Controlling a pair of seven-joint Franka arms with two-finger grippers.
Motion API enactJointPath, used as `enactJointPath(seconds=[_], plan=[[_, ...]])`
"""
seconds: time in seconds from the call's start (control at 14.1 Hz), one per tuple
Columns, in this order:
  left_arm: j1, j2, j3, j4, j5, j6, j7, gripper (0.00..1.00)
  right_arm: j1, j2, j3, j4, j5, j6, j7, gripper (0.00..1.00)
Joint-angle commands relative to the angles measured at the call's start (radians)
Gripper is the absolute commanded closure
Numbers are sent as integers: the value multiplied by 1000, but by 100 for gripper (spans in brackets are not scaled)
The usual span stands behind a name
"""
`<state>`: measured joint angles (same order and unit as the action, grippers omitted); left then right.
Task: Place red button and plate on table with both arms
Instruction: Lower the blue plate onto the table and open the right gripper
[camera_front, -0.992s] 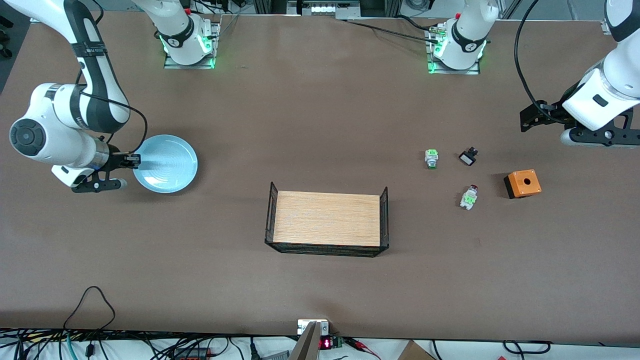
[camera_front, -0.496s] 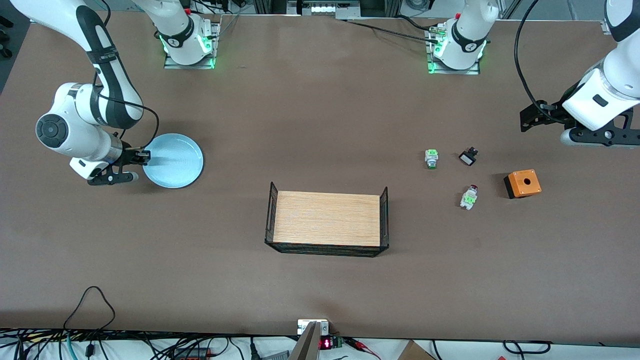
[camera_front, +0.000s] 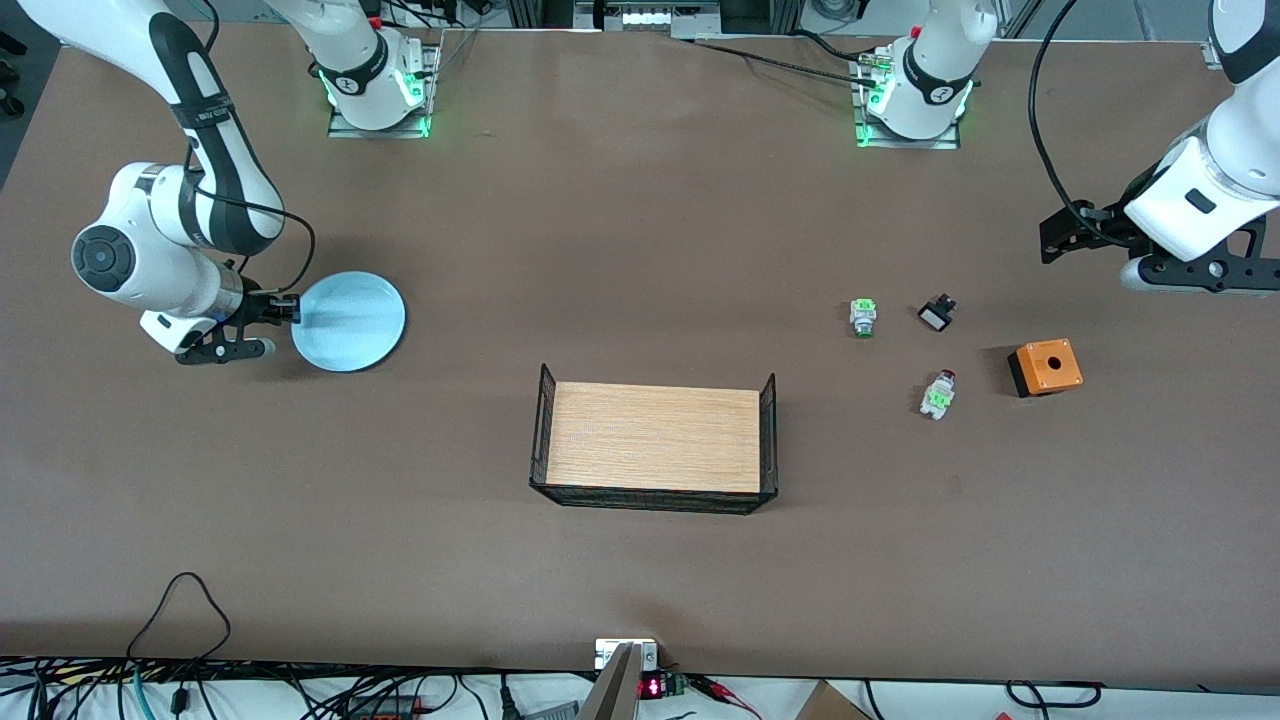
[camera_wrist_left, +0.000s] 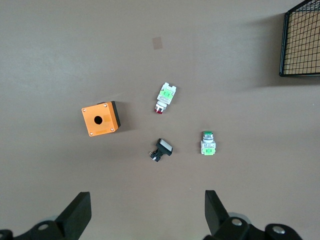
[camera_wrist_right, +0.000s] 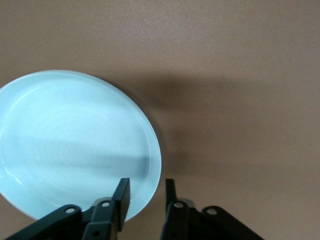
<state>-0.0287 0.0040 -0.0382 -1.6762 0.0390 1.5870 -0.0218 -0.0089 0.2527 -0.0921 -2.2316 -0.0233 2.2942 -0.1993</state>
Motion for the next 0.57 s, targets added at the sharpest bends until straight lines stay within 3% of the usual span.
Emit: enactJointPath(seconds=[0.0, 0.14, 0.5], plan=[[3, -2, 0, 16, 10, -21, 6, 0, -16, -68, 15, 36, -1, -91, 5, 0], [3, -2, 0, 16, 10, -21, 6, 0, -14, -90, 17, 113, 2, -198, 40, 0], [3, -2, 0, 16, 10, -21, 8, 0, 35, -95, 20, 418, 5, -482, 120, 0]])
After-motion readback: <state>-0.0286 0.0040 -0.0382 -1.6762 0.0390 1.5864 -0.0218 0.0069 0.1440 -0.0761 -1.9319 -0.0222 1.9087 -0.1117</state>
